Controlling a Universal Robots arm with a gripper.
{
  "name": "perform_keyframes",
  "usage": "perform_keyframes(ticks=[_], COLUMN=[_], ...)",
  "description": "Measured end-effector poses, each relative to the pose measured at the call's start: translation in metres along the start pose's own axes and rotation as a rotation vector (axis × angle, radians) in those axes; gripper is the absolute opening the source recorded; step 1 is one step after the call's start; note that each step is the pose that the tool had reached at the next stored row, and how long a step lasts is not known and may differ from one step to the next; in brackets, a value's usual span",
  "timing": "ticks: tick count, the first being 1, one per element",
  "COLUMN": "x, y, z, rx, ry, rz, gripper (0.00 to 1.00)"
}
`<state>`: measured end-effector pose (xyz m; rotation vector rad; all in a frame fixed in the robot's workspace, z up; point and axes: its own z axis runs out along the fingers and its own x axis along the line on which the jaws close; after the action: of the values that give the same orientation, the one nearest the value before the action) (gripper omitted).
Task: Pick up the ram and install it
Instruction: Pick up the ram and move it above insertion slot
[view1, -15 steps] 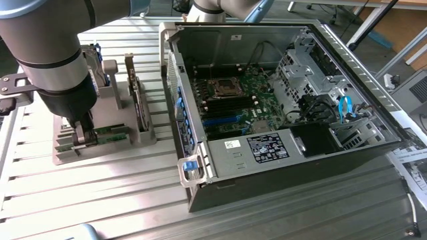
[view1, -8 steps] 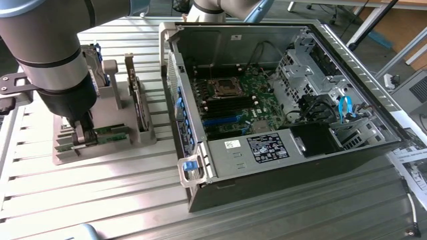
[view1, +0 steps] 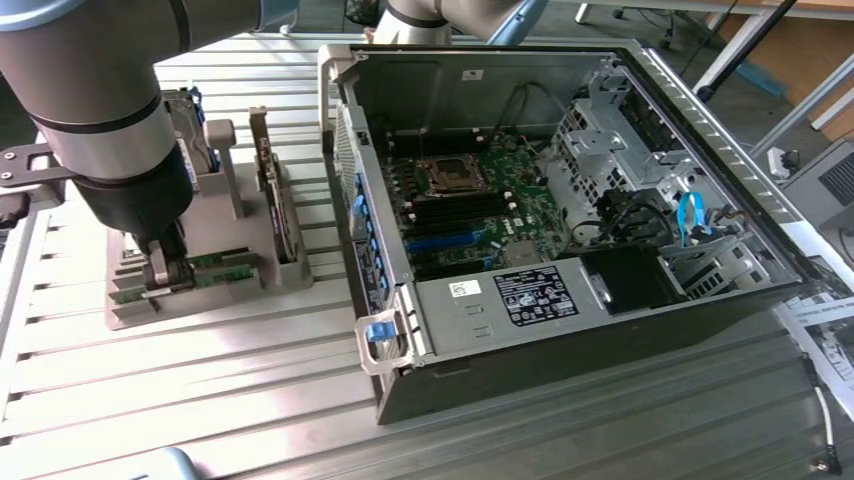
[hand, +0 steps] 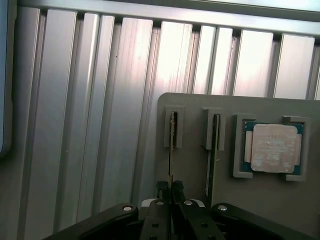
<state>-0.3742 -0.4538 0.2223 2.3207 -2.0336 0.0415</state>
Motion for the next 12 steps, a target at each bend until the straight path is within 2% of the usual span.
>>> perform_keyframes(ticks=[12], x=[0.0005], y=[0.0002], z=[-0.0091], rx=[0.0002], ry=[0.0000], rz=[0.000], gripper=[0.13])
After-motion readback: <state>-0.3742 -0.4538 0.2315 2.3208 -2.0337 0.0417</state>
